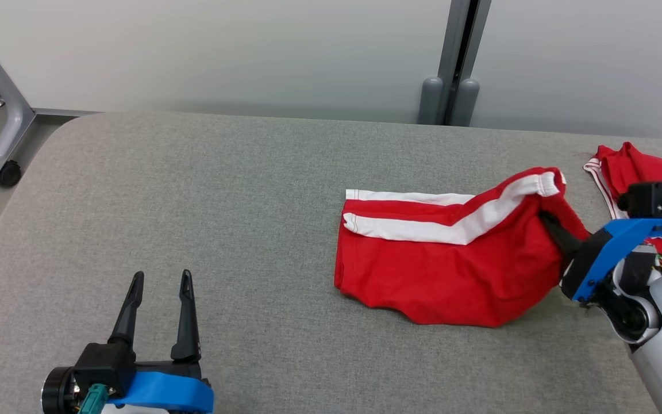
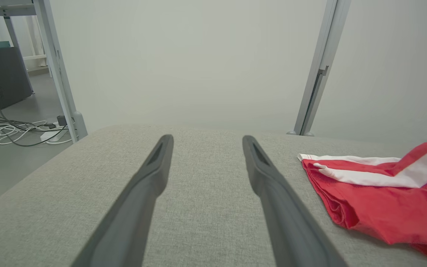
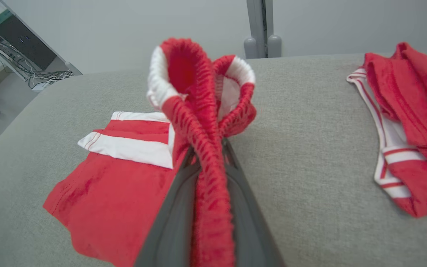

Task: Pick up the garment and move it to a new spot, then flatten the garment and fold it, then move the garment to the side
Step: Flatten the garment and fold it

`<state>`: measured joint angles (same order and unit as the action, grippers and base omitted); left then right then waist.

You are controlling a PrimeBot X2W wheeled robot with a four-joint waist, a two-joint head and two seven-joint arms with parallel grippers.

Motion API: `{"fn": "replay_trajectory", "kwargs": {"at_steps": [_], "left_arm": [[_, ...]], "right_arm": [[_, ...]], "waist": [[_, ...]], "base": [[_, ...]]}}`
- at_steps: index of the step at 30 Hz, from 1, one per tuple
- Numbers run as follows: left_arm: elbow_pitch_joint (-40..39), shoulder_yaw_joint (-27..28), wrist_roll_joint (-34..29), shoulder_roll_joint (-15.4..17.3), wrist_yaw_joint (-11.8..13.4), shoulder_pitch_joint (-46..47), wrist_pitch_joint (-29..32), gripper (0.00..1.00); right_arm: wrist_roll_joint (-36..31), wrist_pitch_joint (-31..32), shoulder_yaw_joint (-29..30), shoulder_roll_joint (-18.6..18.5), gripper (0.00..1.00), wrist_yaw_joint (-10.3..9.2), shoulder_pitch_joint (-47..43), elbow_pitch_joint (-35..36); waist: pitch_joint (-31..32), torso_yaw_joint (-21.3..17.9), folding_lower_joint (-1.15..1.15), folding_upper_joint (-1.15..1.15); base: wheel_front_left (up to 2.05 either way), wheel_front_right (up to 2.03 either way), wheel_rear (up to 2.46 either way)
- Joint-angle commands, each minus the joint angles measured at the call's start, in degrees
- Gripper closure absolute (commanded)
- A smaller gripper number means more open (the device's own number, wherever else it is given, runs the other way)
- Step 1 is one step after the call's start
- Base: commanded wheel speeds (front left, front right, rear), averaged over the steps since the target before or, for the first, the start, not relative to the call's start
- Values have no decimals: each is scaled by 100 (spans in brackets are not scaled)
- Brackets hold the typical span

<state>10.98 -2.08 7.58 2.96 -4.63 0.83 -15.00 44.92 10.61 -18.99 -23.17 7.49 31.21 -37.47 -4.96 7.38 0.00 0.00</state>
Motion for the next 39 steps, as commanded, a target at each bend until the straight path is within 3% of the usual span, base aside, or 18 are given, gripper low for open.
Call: {"fn": "replay_trajectory", "kwargs": {"at_steps": [1, 11, 20, 32, 33, 34, 35, 39], "left_arm": [[7, -14, 26, -9, 12, -32, -23, 0], [60, -161, 80, -9, 37, 103, -23, 0], [122, -268, 140, -9, 28, 206, -23, 0], [150, -443, 284, -10, 112, 393, -23, 0], [153, -456, 291, -9, 116, 417, -23, 0], [155, -467, 299, -10, 115, 428, -23, 0], [160, -474, 306, -10, 109, 433, -23, 0], [172, -463, 297, -9, 131, 435, -23, 0]], "right_arm": [[128, 79, 6, 66, 100, 0, -59, 152], [81, 290, -67, 614, 100, 0, 250, 330], [-318, 119, -79, 1322, 100, 0, 542, -217], [-905, -329, -6, 1839, 100, 0, 905, -1149], [-951, -402, 8, 1859, 84, 0, 926, -1241], [-937, -450, 64, 1885, 29, 0, 937, -1339], [-953, -505, 85, 1907, 0, 0, 963, -1417], [-1019, -711, 56, 1962, 0, 0, 1036, -1525]], "waist": [[-3, 5, 0, 0], [-101, 89, 0, 0], [-191, 255, 0, 0], [-419, 474, 0, 0], [-431, 486, 0, 0], [-443, 497, 0, 0], [-454, 505, 0, 0], [-465, 503, 0, 0]], "base": [[0, 0, 0], [0, 0, 0], [0, 0, 0], [0, 0, 0], [0, 0, 0], [0, 0, 0], [0, 0, 0], [0, 0, 0]]}}
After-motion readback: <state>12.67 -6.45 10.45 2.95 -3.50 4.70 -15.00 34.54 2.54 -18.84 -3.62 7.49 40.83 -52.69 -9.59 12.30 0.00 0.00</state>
